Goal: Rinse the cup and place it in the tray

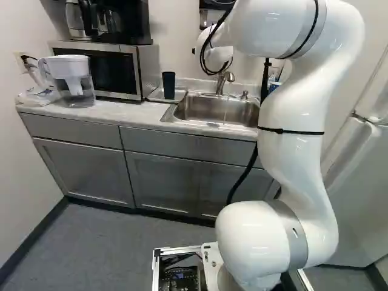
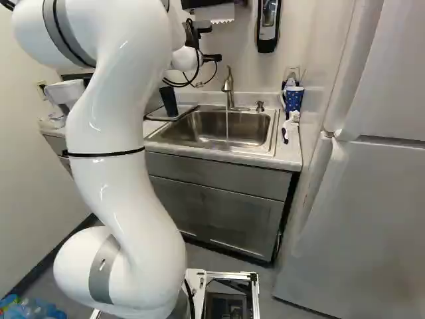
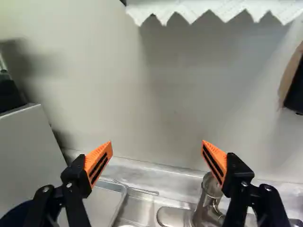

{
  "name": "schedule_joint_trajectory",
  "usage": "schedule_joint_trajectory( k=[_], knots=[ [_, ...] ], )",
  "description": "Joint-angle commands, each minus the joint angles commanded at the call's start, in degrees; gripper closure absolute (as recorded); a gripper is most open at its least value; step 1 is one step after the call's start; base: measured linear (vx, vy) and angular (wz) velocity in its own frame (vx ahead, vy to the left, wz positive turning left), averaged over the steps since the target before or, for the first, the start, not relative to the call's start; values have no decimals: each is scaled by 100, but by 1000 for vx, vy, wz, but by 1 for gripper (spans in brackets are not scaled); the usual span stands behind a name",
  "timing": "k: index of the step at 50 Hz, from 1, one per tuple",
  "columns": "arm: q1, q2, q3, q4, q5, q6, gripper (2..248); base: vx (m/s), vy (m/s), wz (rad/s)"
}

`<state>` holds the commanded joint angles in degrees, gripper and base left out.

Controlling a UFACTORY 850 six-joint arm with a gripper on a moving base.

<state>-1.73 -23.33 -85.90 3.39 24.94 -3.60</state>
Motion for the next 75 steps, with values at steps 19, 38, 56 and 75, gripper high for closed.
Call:
schedule_joint_trajectory(
  k=[19, 38, 56, 75],
  knots=[
    [-236, -206, -247, 0, 0, 0, 3, 0, 0, 0],
    [-261, -358, -431, 0, 0, 0, 3, 0, 0, 0],
    [-261, -358, -431, 0, -180, 0, 3, 0, 0, 0],
    [-261, -358, -431, 0, -418, 0, 3, 0, 0, 0]
  ],
)
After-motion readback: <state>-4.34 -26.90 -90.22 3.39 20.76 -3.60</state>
